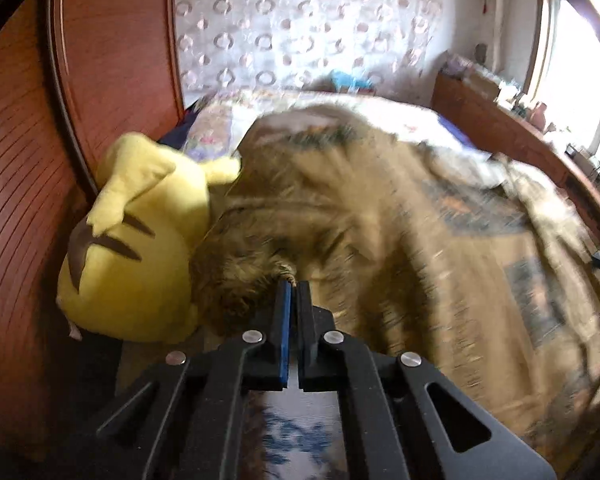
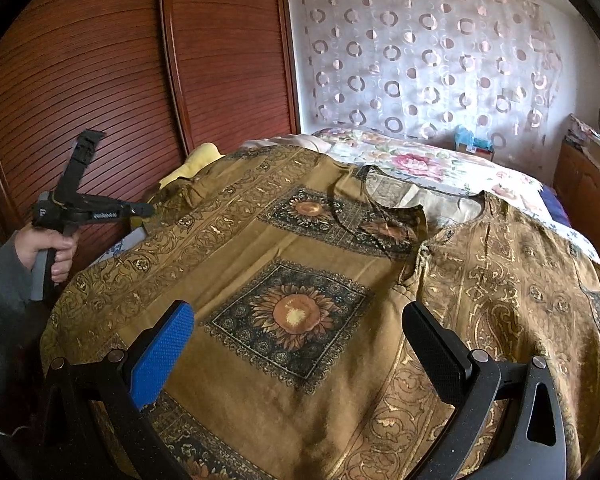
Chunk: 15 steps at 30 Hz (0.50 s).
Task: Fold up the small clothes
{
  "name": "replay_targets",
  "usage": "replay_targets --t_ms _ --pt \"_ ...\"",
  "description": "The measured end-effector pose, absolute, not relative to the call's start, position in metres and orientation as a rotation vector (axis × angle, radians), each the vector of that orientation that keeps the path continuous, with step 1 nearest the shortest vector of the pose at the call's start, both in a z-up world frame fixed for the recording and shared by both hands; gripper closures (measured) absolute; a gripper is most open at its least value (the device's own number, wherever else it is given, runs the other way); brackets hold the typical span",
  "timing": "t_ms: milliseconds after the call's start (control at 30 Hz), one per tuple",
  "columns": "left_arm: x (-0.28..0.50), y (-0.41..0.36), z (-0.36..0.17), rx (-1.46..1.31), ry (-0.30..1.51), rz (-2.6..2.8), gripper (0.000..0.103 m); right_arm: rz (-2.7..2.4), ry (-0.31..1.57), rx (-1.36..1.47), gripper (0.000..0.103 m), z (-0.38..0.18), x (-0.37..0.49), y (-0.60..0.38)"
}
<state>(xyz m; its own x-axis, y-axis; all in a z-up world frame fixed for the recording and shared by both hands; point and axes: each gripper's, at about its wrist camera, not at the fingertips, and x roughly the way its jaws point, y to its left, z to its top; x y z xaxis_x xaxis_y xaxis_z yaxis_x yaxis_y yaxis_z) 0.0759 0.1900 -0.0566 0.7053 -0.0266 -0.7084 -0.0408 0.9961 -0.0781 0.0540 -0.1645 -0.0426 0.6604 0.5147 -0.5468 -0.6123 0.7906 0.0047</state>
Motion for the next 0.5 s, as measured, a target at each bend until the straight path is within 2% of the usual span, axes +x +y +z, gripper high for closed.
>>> replay_targets --t_ms 200,500 --pt "0.080 0.148 -0.012 -0.023 0.686 -0.071 0.100 0.624 0.551 -0.168 0.000 -0.040 0.054 -0.173" --pt "0.076 0.088 -0.010 0.041 0.664 -0.220 0.100 0.601 0.549 -0.140 0.000 -0.042 0.054 -0.188"
